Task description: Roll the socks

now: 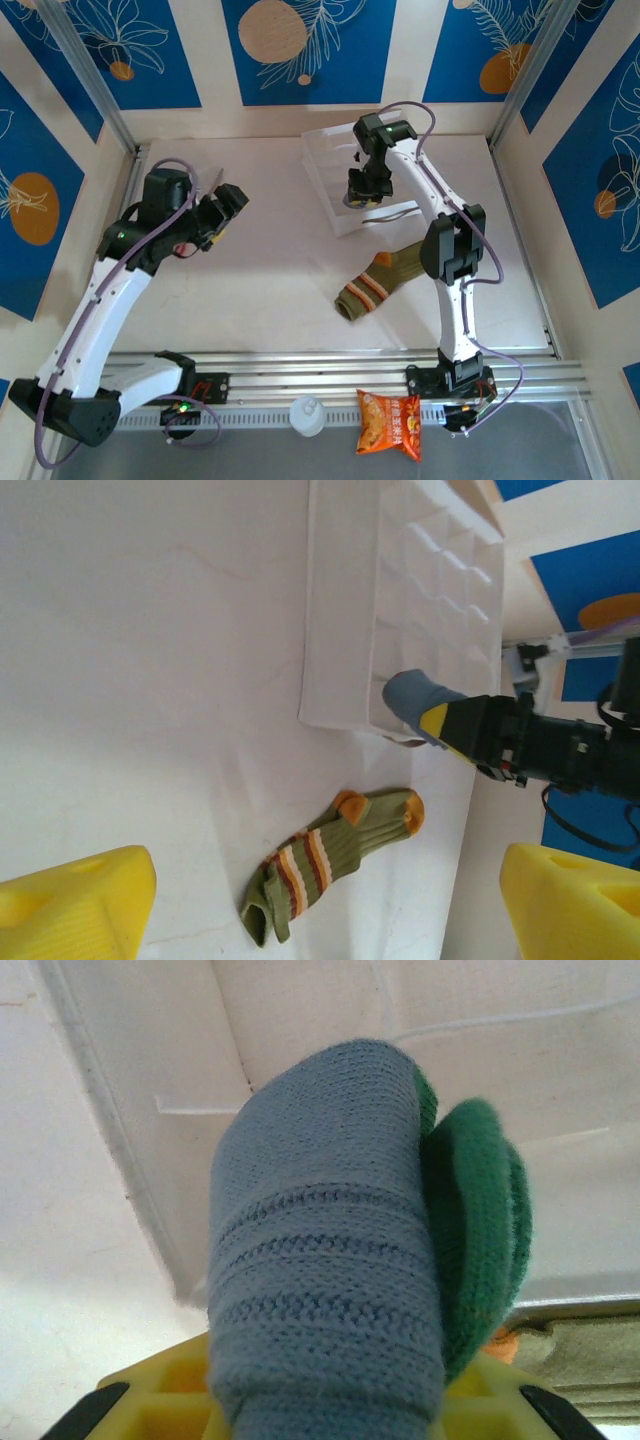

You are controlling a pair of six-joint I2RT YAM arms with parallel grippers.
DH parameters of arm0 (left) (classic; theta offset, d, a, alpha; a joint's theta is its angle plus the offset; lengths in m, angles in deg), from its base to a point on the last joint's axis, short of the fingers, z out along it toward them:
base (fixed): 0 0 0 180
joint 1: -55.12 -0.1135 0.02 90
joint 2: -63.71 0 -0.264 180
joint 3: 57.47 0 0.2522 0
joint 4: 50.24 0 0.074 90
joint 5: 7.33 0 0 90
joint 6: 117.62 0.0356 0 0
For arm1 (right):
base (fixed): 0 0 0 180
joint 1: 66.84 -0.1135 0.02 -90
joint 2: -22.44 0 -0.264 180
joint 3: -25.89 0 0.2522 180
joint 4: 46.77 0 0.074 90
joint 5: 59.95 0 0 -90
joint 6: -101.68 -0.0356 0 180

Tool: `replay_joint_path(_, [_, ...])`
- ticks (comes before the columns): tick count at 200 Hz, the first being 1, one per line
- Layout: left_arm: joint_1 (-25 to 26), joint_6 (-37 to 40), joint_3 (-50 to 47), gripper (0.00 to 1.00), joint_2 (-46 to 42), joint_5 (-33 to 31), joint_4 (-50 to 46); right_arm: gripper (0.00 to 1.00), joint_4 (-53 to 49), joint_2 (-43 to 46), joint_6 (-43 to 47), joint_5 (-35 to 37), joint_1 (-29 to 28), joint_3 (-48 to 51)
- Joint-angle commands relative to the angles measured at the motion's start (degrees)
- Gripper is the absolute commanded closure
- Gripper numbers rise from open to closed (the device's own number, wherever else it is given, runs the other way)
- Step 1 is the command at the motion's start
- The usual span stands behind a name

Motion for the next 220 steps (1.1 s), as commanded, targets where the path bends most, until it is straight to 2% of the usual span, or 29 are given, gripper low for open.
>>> replay_joint_path(1, [0.3, 3.3, -1.6, 0.12, -0.8, -2.5, -2.5, 1.0, -5.9, -2.4, 1.4, -1.2, -0.4, -5.4])
replay_joint_path(88, [0.2, 2.9, -2.3, 0.12, -1.1, -1.6, -2.7, 1.0, -7.7, -3.6, -0.8, 0.3, -3.7, -6.5])
replay_joint_path(195, [0.0, 2.1, -2.3, 0.12, -1.4, -1.2, -3.4, 1.0, -8.8, -12.7, -3.2, 0.2, -1.4, -12.1])
replay_joint_path(220, [-0.2, 1.7, -2.5, 0.12, -1.4, -0.8, -3.0, 0.88, -9.1, -14.9, -3.4, -1.6, -0.8, -14.1])
